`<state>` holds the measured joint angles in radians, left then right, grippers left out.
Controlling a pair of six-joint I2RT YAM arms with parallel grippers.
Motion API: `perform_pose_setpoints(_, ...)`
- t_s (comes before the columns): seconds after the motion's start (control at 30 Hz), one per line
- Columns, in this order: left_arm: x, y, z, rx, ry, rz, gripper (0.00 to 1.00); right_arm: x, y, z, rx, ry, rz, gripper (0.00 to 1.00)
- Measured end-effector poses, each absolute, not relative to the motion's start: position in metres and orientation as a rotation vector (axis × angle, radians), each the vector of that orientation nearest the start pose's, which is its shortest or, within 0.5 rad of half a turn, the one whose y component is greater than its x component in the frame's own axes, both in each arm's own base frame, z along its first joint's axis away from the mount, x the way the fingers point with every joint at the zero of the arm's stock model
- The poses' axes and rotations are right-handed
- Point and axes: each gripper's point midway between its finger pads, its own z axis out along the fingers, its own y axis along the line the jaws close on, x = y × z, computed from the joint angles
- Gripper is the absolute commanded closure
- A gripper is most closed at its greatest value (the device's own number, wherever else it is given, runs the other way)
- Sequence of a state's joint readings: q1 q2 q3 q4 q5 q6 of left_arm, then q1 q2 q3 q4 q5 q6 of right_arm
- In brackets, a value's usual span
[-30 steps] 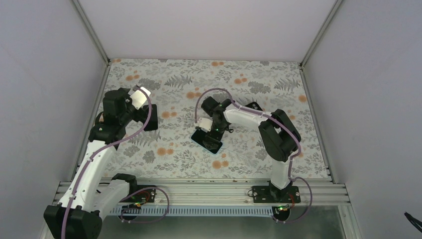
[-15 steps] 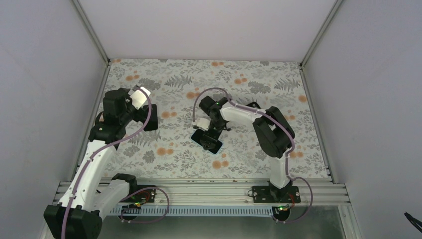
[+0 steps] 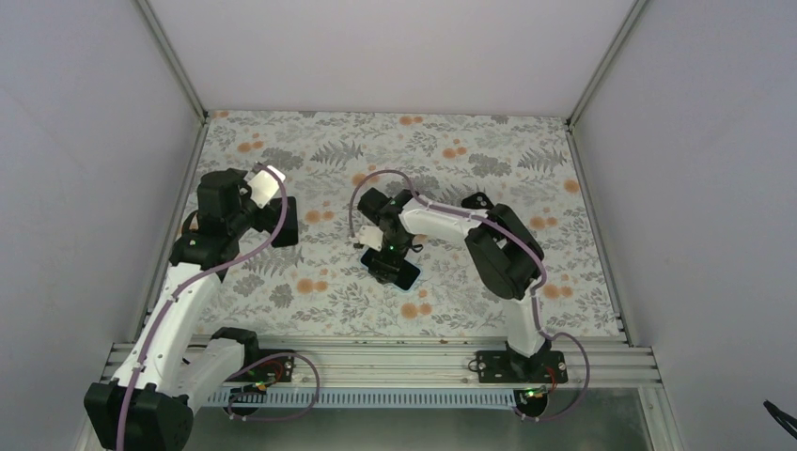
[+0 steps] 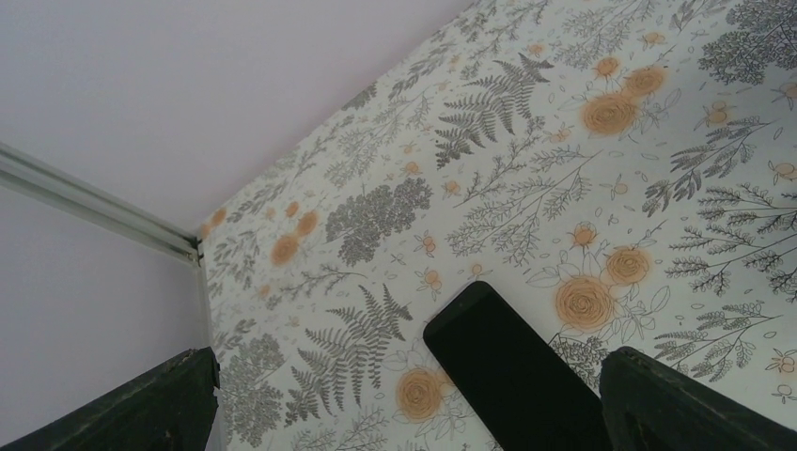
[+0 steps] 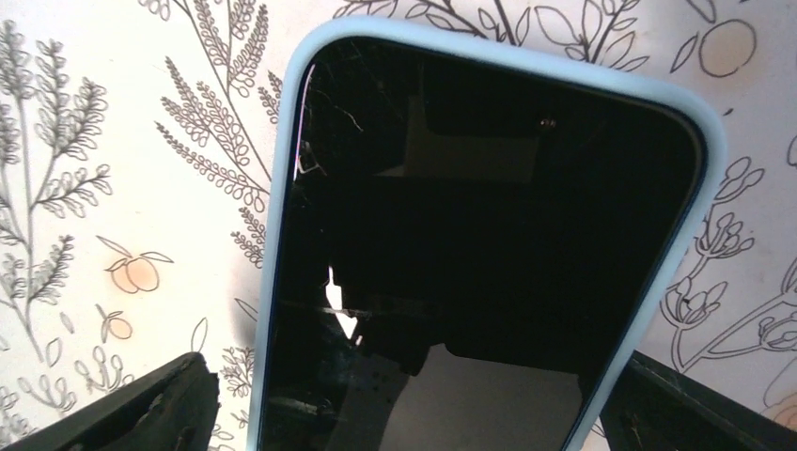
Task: Take the phone out of the phone case
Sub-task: Pick up the phone at the center of the board.
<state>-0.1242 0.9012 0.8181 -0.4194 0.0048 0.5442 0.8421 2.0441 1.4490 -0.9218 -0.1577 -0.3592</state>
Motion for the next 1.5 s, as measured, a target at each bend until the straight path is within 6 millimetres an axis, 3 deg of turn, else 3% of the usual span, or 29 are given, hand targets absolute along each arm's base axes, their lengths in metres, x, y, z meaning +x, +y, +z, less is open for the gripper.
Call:
perform_pose_setpoints(0.27, 0.318, -0.040, 0.240, 0.680, 1.971, 0.248, 0.00, 0.238, 0.306, 0.007, -1.814, 2.499, 0.040, 0.01)
perform_pose_setpoints(0.33, 0.319, -0.040, 0.240, 0.677, 1.968, 0.249, 0.00, 0.237, 0.307, 0.005, -1.821, 2.482, 0.034, 0.07)
perform_pose_setpoints(0.43, 0.319, -0.039, 0.241, 0.674, 1.967, 0.252, 0.00, 0.235, 0.307, 0.005, -1.825, 2.449, 0.060, 0.25)
perform_pose_setpoints(0.53, 0.320, -0.039, 0.242, 0.672, 1.961, 0.253, 0.00, 0.235, 0.307, 0.005, -1.817, 2.430, 0.072, 0.28)
perform_pose_setpoints(0.6, 0.320, -0.039, 0.243, 0.671, 1.959, 0.253, 0.00, 0.235, 0.307, 0.006, -1.811, 2.414, 0.080, 0.22)
perform_pose_setpoints(0.63, 0.320, -0.039, 0.243, 0.671, 1.958, 0.253, 0.00, 0.235, 0.307, 0.006, -1.808, 2.407, 0.087, 0.04)
perform_pose_setpoints(0.67, 0.321, -0.039, 0.242, 0.671, 1.958, 0.253, 0.00, 0.235, 0.307, 0.006, -1.806, 2.400, 0.095, 0.01)
perform_pose_setpoints(1.3, 0.321, -0.042, 0.237, 0.685, 1.968, 0.232, 0.00, 0.235, 0.299, 0.005, -1.720, 2.370, 0.202, 0.01)
perform_pose_setpoints(1.5, 0.321, -0.044, 0.236, 0.691, 1.968, 0.220, 0.00, 0.232, 0.298, 0.005, -1.704, 2.369, 0.209, 0.37)
